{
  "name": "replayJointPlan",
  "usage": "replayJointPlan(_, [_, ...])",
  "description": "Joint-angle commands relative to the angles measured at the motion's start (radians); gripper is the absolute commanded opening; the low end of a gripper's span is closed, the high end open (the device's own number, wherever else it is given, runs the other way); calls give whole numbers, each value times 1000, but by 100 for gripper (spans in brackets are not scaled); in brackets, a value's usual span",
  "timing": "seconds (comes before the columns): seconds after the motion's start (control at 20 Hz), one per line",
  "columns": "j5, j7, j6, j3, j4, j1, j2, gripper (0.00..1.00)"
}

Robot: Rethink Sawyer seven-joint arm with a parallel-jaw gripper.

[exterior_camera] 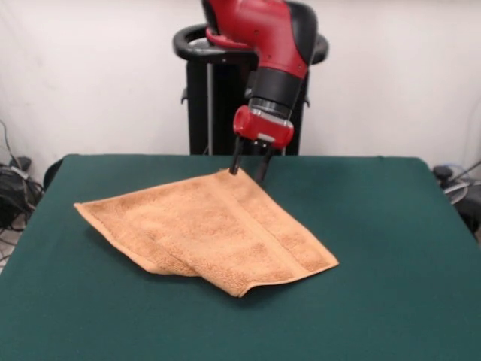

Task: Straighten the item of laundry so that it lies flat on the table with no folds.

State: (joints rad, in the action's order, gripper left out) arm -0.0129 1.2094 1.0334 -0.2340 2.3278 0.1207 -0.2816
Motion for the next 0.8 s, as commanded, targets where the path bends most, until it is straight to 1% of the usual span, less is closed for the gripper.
replayJointPlan(0.05, [46,262,-15,40,-146,24,63,100])
replayJointPlan(0.2, [11,251,-66,62,-174,52,68,100])
replayJointPlan(0.35, [-33,237,-118,86,-213,90,95,100])
replayJointPlan(0.5, [-138,216,-293,166,-290,197,147,100])
replayJointPlan(0.55, [-164,212,-326,184,-311,221,165,100])
replayJointPlan(0.7, [-214,203,-415,228,-354,273,202,100])
replayJointPlan(0.8, [-246,177,-559,283,-374,333,210,100])
